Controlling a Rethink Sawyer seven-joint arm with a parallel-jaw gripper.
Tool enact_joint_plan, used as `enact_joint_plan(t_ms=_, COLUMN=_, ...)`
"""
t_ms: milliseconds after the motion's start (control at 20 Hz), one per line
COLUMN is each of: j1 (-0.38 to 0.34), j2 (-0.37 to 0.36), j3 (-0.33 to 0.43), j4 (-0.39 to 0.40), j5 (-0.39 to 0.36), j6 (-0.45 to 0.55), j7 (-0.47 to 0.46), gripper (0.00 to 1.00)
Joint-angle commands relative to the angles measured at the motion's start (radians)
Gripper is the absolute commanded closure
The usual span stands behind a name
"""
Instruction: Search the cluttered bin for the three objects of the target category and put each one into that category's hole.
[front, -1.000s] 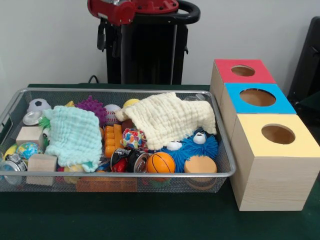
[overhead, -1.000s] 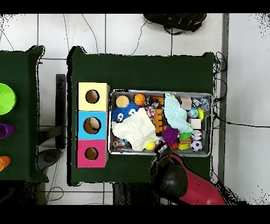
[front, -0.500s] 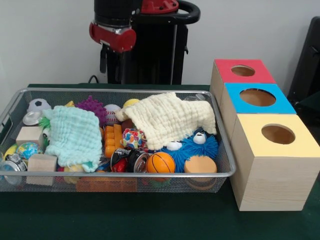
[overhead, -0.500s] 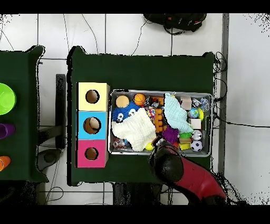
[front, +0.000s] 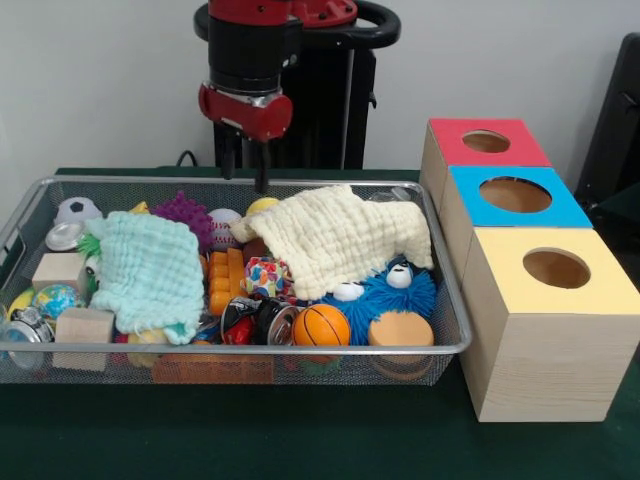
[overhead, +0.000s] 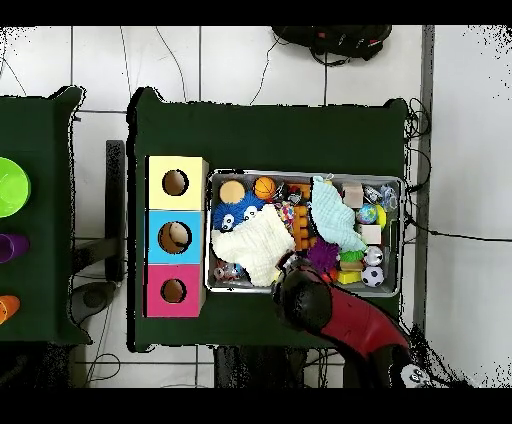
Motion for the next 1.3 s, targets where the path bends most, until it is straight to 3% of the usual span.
enact_joint_plan(t_ms=50, j1=0.054, j2=0.046, j3=0.043, j4=-0.085, j5=0.012, j6=-0.054, j7=0.131, gripper=0.00)
enact_joint_plan(t_ms=300, j1=0.083, j2=0.123, j3=0.022, j4=-0.094, j5=0.018, j6=-0.145, j7=0.159, gripper=0.00)
enact_joint_plan(t_ms=750, j1=0.155, j2=0.177, j3=-0.023, j4=-0.044, j5=0.046, j6=-0.281, j7=0.214, gripper=0.00)
enact_joint_plan(t_ms=950, j1=0.167, j2=0.171, j3=-0.035, j4=-0.007, j5=0.044, j6=-0.323, j7=0.219, gripper=0.00)
enact_joint_plan(t_ms=1050, j1=0.129, j2=0.167, j3=-0.010, j4=-0.002, j5=0.022, j6=-0.328, j7=0.204, gripper=0.00)
enact_joint_plan(t_ms=1300, j1=0.079, j2=0.076, j3=0.033, j4=0.052, j5=0.006, j6=-0.270, j7=0.187, gripper=0.00)
